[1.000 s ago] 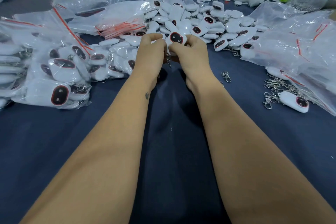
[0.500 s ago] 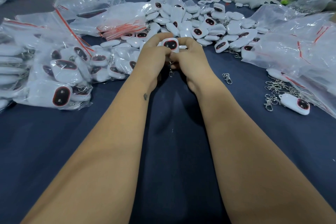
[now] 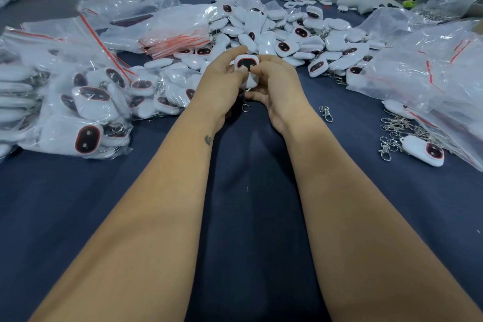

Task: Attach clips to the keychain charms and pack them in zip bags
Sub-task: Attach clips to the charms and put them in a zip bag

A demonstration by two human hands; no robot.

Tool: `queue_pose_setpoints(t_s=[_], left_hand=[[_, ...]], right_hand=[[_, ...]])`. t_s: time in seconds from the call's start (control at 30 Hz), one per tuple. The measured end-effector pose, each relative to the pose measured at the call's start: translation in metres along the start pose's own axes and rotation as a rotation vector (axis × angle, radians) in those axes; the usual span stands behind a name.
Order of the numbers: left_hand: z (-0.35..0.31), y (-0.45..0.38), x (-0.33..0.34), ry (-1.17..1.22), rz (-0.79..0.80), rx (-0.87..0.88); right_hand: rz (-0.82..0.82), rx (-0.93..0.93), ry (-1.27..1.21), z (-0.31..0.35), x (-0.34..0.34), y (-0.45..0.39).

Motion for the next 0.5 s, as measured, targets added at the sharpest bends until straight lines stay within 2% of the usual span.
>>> queue_pose_setpoints(t_s=[0.37, 0.5], left_hand=[[-0.0029, 0.0031, 0.0016, 0.025, 0.022, -0.006], [-0.0057, 0.0025, 0.0026, 0.069, 0.013, -0.039]], right_hand=[[-0.020, -0.059, 0.113, -0.0015, 0.0010, 0.0033], [-0.015, -0.068, 0.084, -0.0009, 0.0015, 0.0035]])
Point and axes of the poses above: each hand's wrist, its own y-axis away from the middle knuckle, its own x-axis out of the palm, z = x × y, the point moved 1 cm from there along -y, towards the middle knuckle, and after that the axes turned 14 degrees about z, right-handed, at the moved point
